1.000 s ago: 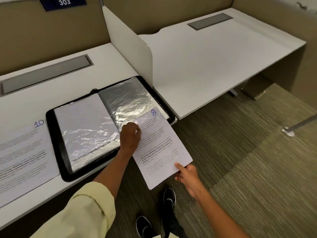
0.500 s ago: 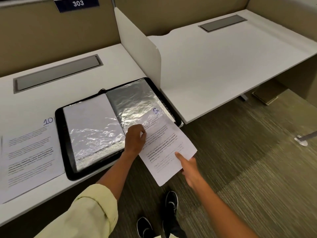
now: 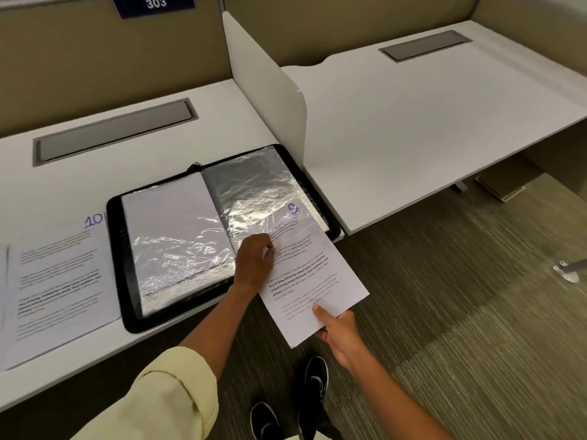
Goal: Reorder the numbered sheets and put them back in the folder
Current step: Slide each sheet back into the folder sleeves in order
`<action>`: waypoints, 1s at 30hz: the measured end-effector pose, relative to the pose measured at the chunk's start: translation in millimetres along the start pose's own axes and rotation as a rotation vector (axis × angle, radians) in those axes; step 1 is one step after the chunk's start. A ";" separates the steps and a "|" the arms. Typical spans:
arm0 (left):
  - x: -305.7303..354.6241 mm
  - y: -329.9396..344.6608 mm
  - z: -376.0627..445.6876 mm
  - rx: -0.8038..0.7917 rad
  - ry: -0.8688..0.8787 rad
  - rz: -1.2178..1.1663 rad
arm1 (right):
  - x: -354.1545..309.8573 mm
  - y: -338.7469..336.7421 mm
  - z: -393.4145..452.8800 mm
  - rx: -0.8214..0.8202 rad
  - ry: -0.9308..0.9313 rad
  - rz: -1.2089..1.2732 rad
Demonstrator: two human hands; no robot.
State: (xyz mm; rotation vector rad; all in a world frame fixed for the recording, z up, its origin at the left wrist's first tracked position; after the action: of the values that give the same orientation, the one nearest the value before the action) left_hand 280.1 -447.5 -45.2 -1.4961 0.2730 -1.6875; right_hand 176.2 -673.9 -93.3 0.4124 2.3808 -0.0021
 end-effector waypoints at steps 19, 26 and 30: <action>1.5 -6.2 -2.4 0.045 0.003 -0.036 | -16.3 32.4 1.0 0.063 -0.057 -0.016; -0.4 -9.1 -4.7 0.053 -0.029 -0.040 | -30.7 57.7 8.6 -0.012 -0.040 -0.072; -10.4 -9.5 -4.8 0.045 -0.001 0.038 | -21.7 38.6 12.5 0.024 -0.045 -0.174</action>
State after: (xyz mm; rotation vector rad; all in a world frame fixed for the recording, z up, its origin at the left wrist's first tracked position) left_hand 270.9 -436.0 -47.7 -1.4503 0.2592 -1.6521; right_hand 210.8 -645.1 -84.1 0.2134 2.3663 -0.1181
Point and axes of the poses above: each hand's wrist, its own z-axis towards the middle knuckle, its own y-axis out of the palm, x = y × z, the point moved 7 cm from there along z, towards the middle knuckle, and after that the axes turned 10 degrees about x, right-handed, at the moved point
